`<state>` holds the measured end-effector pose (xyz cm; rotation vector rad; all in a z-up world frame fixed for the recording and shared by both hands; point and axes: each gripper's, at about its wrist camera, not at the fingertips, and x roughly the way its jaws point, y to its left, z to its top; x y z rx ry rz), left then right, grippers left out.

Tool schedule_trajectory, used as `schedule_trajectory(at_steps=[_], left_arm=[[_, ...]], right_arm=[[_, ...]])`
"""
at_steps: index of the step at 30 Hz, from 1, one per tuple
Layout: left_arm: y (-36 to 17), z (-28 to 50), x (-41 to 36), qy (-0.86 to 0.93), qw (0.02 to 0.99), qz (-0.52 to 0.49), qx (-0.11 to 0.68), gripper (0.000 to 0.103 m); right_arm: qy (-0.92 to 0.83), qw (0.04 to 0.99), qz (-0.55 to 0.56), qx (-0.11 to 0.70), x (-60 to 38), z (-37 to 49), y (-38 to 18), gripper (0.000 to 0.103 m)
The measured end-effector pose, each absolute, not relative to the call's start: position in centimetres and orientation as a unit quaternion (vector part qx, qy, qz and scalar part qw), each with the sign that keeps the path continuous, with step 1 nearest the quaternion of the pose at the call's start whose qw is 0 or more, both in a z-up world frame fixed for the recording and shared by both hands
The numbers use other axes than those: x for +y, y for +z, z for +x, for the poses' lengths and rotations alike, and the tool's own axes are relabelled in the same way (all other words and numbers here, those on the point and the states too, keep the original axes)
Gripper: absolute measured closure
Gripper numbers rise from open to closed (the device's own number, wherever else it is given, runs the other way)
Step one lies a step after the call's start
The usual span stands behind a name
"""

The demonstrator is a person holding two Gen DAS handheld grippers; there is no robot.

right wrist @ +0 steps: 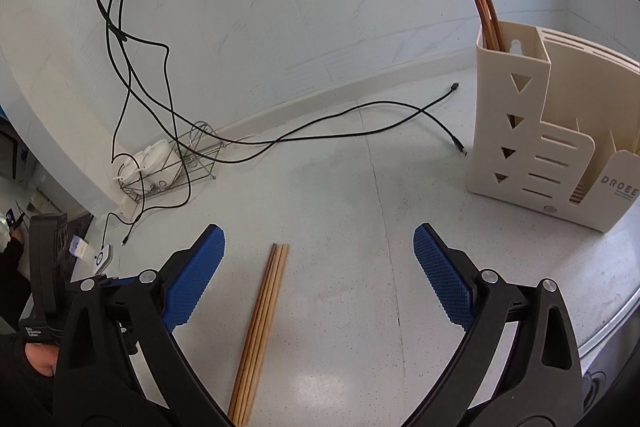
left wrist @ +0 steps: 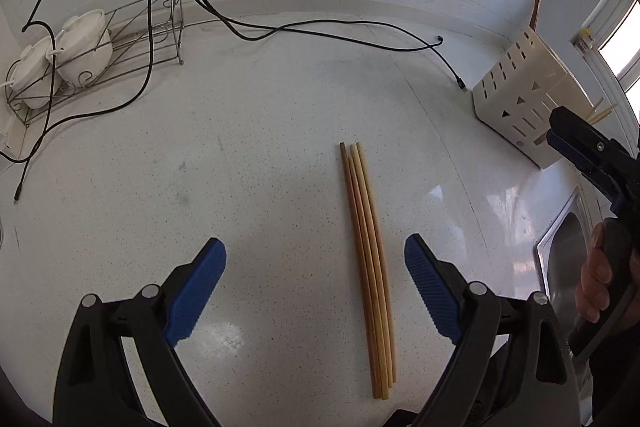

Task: Organize utensils
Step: 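Lower both open tools toward the remaining chopsticks on the counter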

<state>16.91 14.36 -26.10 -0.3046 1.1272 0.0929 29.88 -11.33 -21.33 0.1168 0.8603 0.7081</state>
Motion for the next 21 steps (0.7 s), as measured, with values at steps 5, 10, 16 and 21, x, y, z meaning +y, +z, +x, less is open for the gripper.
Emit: schedule_trajectory(at_steps=[5,10,16,21], left_arm=[[-29.0,16.9,13.5,0.042,0.805,-0.147,0.573,0.014],[-31.1,17.2,12.4,0.045,0.786,-0.124,0.604,0.014],[-32.6,17.8,12.1,0.052,0.772,-0.116,0.623,0.014],[-33.5,18.1,11.8,0.056,0.765,-0.107,0.633,0.014]], right_arm=[[0.337,0.843,0.042,0.417,-11.2,29.3,-22.4,0.009],[0.338,0.839,0.038,0.424,-11.3,29.2,-22.8,0.009],[0.338,0.837,0.037,0.428,-11.3,29.2,-22.9,0.009],[0.338,0.837,0.038,0.429,-11.3,29.2,-23.0,0.009]])
